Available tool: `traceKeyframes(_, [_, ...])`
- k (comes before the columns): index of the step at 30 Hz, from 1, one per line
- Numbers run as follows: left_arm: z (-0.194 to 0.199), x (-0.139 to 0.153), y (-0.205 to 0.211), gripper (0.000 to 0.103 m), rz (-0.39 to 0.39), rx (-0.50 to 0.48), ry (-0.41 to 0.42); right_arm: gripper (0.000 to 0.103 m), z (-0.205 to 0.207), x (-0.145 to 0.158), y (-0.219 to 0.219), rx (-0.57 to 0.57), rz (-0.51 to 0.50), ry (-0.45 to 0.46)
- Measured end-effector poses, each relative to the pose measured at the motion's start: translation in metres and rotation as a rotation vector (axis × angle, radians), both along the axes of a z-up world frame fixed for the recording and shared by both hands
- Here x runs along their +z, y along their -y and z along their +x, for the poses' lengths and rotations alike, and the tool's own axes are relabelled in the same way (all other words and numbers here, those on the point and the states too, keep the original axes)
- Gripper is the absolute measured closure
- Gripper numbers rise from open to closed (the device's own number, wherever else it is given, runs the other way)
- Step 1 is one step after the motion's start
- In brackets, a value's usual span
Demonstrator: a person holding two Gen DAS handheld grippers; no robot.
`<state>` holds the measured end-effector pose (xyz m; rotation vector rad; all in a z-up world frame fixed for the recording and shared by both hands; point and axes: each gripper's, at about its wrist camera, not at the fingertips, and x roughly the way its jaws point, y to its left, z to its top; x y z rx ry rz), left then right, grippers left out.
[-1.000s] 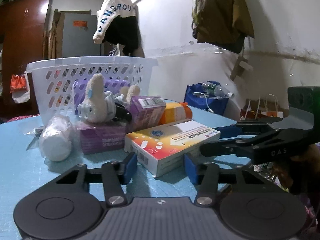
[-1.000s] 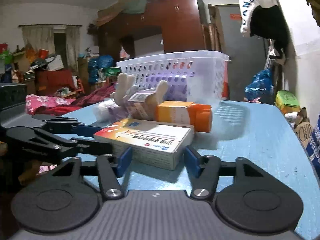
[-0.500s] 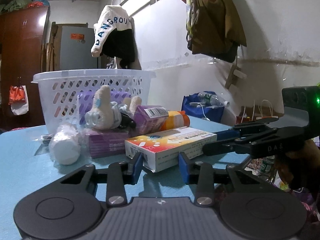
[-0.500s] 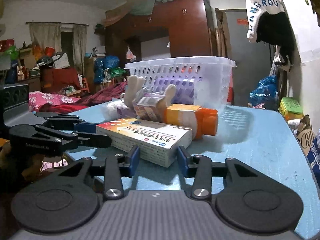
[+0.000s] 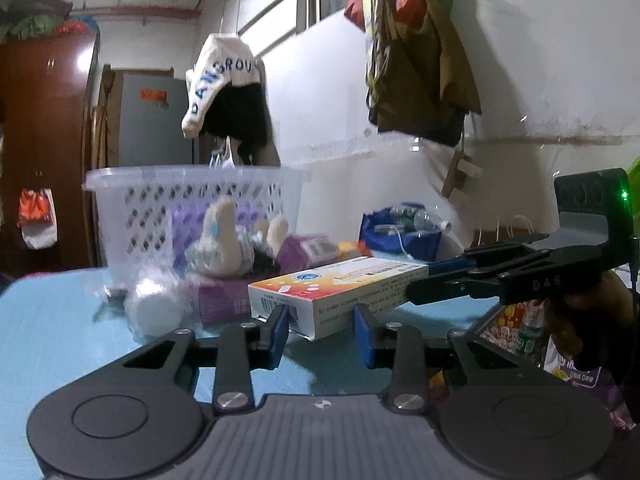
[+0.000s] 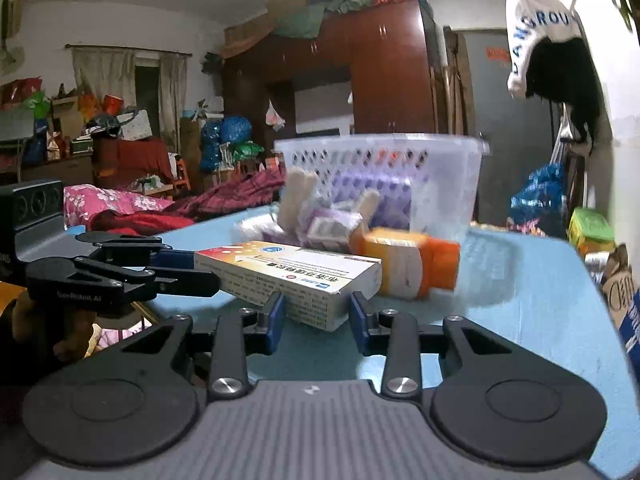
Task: Organize objects
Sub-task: 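Lift the medicine box into the white basket and open both grippers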
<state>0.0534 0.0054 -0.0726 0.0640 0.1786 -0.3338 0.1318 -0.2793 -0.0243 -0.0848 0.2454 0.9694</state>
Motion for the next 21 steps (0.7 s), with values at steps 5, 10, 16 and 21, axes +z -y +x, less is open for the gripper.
traceKeyframes(5, [-0.014,0.027,0.001,0.064,0.022,0.015,0.086,0.065,-0.015,0.027,-0.007,-0.004,0.007,0.078])
traceKeyframes(10, [-0.002,0.070,-0.008,0.064,0.021,0.017,0.149,0.065,-0.006,0.069,-0.020,-0.008,0.024,0.166])
traceKeyframes(16, [0.033,0.116,-0.019,0.064,0.052,0.042,0.178,0.065,0.028,0.108,-0.043,-0.003,0.017,0.203])
traceKeyframes(21, [0.084,0.150,-0.033,0.064,0.051,0.062,0.141,0.065,0.070,0.132,-0.064,-0.019,0.002,0.172])
